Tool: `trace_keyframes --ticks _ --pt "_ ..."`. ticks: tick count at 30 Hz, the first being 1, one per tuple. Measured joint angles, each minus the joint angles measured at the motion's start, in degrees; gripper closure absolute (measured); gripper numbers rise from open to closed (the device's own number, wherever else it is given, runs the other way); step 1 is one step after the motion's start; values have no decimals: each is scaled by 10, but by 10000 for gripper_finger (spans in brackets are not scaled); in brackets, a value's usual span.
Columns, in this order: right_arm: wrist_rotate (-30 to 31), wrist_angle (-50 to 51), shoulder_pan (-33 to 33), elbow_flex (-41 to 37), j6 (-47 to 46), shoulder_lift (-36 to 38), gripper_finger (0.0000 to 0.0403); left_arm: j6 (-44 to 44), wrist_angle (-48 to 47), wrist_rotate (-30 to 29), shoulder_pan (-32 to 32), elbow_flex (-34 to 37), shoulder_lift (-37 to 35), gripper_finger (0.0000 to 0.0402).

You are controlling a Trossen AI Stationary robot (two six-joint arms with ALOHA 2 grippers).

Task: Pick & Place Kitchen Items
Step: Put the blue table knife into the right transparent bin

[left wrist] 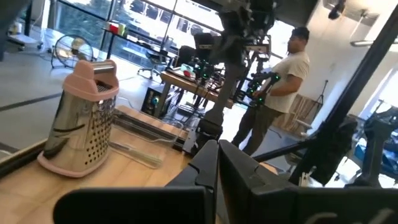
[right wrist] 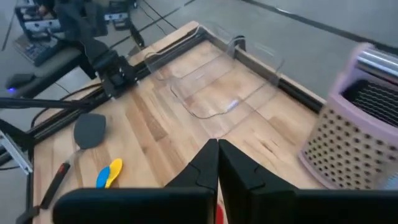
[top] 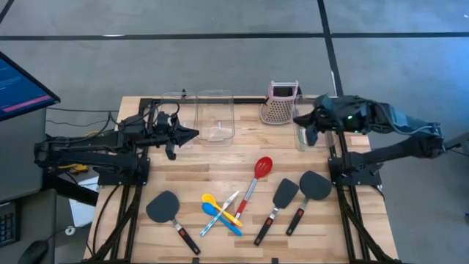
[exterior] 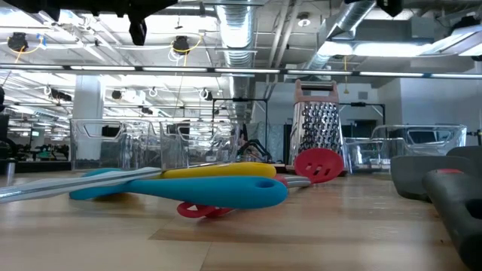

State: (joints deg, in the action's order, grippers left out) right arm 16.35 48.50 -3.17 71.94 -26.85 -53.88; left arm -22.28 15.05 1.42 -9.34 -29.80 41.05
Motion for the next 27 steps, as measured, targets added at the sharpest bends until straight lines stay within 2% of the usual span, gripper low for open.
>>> trace_keyframes --ticks 6,9,15,21,27 --pt "63 -80 49 0 4 -64 401 -52 0 -1 22 0 0 400" --pt "67 -131 69 0 4 -89 400 -52 0 -6 55 0 0 400" --pt "75 -220 119 0 4 -114 402 -51 2 -62 141 0 0 400" --pt "180 -303 178 0 3 -135 402 -52 4 -91 228 0 0 400" --pt "227 -362 220 0 2 -166 402 -52 4 -102 298 0 0 400"
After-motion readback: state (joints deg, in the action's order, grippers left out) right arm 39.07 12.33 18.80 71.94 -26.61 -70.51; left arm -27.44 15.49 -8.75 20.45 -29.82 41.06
